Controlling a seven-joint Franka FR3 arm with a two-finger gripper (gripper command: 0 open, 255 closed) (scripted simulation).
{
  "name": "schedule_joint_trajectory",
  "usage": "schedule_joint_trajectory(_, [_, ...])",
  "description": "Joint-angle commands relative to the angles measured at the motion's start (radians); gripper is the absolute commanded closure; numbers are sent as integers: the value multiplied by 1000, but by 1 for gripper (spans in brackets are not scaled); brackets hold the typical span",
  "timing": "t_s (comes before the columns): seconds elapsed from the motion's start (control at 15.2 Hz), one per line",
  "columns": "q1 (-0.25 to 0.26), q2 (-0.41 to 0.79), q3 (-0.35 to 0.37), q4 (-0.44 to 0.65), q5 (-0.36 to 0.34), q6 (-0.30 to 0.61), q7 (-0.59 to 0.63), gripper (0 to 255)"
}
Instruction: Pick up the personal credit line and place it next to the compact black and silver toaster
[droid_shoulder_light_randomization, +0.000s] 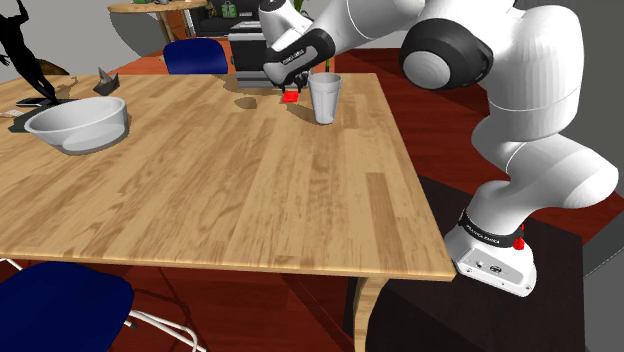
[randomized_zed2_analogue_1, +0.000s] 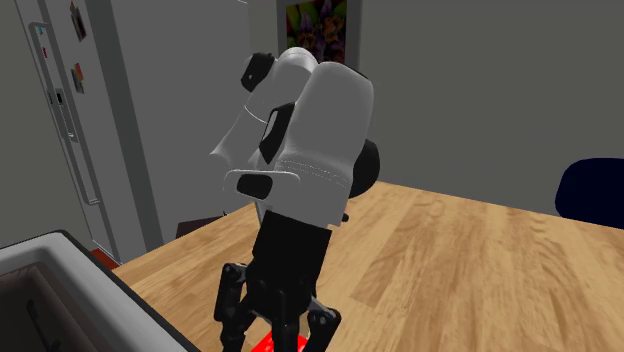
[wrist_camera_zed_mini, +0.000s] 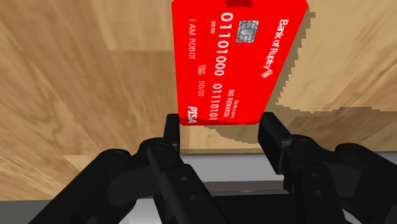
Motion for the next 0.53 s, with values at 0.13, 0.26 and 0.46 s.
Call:
schedule_joint_trajectory(0.13, [0, -1, 1, -3, 1, 4, 1, 255])
schedule_joint_trajectory(0.26, [0, -1, 1, -3, 1, 4, 1, 255])
schedule_joint_trajectory(0.46, [0, -1, 1, -3, 1, 3, 1, 0])
